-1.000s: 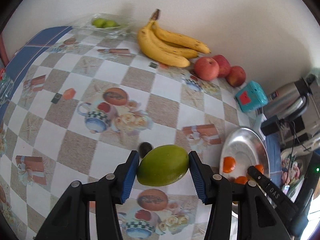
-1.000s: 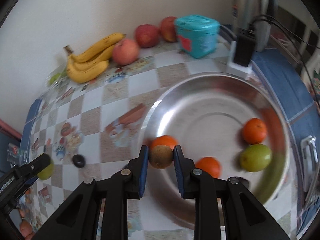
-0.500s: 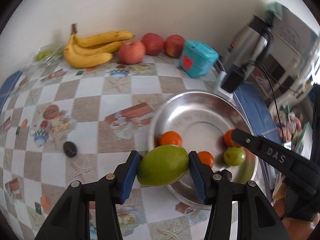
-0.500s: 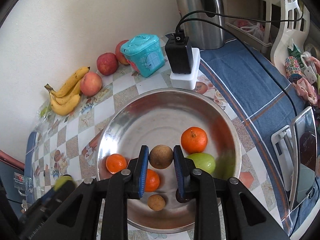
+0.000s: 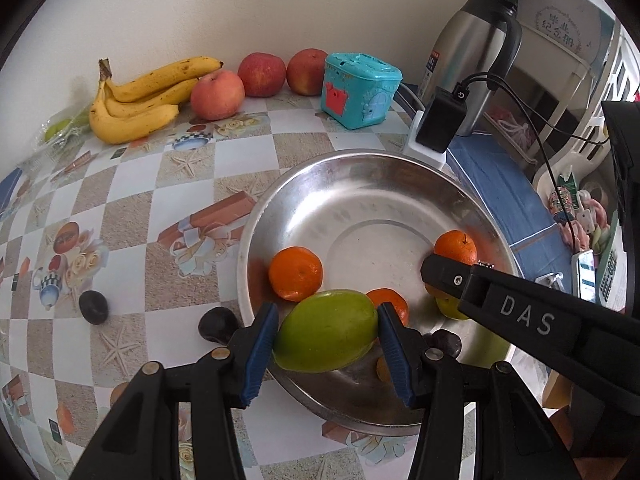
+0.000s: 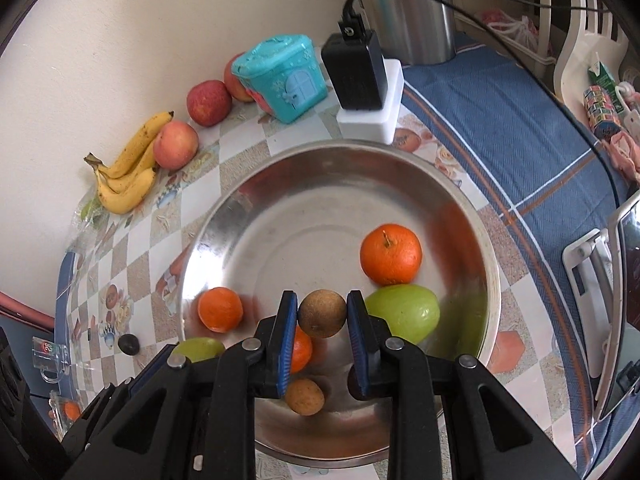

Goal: Organize fruits
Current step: 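Carry the mango and kiwi over the bowl and open both grippers to drop them, then withdraw both open grippers from the bowl toward the dark plums on the table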

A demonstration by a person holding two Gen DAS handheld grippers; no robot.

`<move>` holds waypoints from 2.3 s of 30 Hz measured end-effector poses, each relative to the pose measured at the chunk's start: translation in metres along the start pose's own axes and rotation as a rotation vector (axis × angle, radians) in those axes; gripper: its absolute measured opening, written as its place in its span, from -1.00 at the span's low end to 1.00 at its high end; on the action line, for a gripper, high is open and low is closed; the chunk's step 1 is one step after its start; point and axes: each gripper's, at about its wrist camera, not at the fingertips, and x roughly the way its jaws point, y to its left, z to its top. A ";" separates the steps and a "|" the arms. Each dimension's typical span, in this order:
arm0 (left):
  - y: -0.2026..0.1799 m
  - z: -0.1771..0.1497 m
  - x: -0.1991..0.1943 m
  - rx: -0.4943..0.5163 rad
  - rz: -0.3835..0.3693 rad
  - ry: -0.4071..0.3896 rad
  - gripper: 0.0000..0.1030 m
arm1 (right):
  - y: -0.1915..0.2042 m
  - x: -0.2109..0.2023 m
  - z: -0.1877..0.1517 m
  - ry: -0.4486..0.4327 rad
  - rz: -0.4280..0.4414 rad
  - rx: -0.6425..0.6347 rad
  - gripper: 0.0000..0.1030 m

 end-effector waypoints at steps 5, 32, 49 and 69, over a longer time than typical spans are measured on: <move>0.001 -0.001 0.003 -0.004 0.013 0.008 0.05 | 0.000 0.001 0.000 0.008 -0.001 0.001 -0.48; 0.023 0.008 -0.015 -0.098 0.015 0.039 0.06 | 0.002 -0.010 0.002 -0.002 -0.046 -0.019 -0.28; 0.124 0.005 -0.038 -0.388 0.119 0.033 0.06 | 0.027 -0.019 -0.015 0.028 -0.089 -0.083 -0.28; 0.159 0.000 -0.045 -0.429 0.200 0.053 0.65 | 0.063 -0.020 -0.025 0.009 -0.119 -0.179 0.37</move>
